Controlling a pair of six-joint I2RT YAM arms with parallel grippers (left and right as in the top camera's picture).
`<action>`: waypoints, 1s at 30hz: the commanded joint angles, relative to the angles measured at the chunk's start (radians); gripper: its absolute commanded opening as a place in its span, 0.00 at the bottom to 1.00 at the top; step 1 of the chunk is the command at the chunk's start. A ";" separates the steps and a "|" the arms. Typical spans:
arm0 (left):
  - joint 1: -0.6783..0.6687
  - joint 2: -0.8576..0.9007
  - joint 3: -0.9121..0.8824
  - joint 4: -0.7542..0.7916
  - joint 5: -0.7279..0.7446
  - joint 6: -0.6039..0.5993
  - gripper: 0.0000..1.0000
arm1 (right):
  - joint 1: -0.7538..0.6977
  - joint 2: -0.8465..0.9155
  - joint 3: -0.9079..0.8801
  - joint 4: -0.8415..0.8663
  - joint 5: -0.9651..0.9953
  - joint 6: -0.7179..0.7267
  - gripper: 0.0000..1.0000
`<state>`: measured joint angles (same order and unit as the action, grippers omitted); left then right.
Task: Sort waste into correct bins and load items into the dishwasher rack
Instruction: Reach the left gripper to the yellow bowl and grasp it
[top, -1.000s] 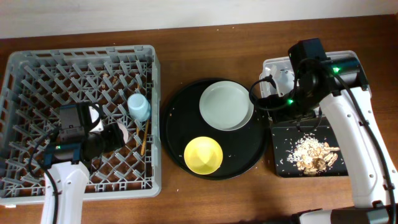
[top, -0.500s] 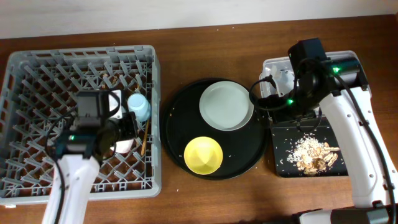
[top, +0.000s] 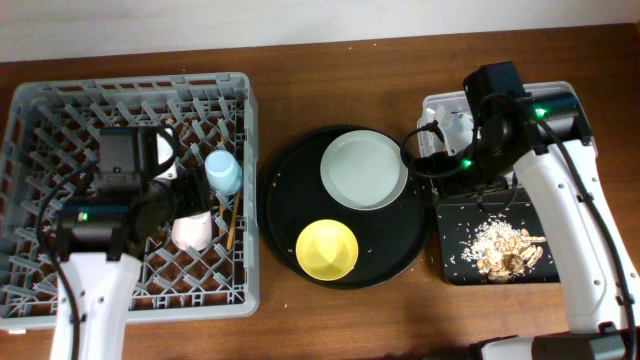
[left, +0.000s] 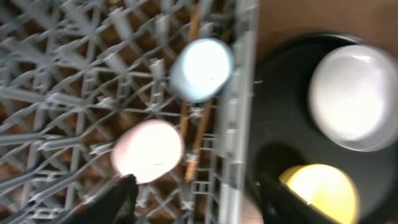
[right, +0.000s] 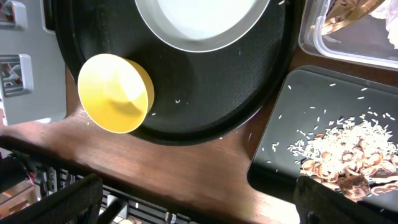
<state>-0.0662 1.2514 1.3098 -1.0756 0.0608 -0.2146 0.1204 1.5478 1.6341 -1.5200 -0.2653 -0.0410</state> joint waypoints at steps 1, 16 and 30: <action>-0.036 -0.028 0.019 -0.006 0.239 0.006 0.65 | -0.003 -0.003 -0.001 0.000 0.008 0.001 0.99; -0.789 0.502 -0.004 0.106 0.142 -0.039 0.56 | -0.003 -0.003 -0.001 0.000 0.008 0.001 0.99; -0.853 0.517 -0.152 0.291 0.028 -0.111 0.41 | -0.003 -0.003 -0.001 -0.001 0.008 0.001 0.99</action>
<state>-0.8902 1.7592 1.1763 -0.8024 0.1146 -0.3107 0.1204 1.5478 1.6341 -1.5204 -0.2657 -0.0406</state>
